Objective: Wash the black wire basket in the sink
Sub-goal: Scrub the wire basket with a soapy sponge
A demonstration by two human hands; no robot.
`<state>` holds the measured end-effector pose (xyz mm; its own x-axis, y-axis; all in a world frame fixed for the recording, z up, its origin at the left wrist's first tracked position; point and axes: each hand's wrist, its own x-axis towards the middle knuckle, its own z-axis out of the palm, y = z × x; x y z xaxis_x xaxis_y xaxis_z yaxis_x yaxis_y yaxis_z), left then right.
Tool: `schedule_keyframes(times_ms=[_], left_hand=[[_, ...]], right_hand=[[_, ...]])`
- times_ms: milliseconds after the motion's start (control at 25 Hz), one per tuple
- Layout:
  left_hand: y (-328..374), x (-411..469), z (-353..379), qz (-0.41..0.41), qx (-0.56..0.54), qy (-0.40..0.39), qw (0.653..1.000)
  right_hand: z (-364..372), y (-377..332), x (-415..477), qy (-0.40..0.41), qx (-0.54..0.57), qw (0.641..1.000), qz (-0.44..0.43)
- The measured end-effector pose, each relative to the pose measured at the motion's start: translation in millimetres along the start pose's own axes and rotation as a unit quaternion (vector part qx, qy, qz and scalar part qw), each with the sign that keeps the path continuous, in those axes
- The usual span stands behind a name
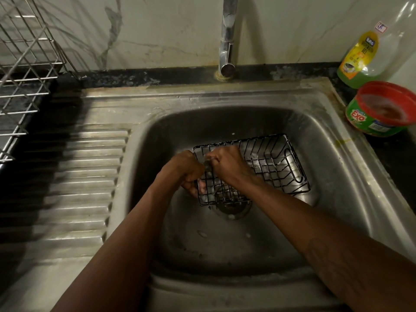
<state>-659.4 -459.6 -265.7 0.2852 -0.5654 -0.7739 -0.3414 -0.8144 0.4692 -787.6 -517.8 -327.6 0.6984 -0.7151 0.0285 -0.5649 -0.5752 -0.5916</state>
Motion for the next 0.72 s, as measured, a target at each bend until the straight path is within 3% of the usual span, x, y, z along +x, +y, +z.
schedule_keyframes(times_ms=[160,520,720], left_hand=[[0.5,-1.0,2.1,-0.004,0.005,-0.008,1.0],[-3.5,3.8,-4.9,-0.001,-0.016,0.008,1.0],[-4.0,3.5,-11.3,0.007,0.033,0.027,0.999]], right_hand=[[2.8,-8.4,-3.5,-0.086,-0.088,0.992,-0.024],[-31.1,-0.2,-7.5,0.007,-0.269,0.952,0.144],[-48.6,22.5,-9.2,-0.012,-0.234,0.955,0.179]])
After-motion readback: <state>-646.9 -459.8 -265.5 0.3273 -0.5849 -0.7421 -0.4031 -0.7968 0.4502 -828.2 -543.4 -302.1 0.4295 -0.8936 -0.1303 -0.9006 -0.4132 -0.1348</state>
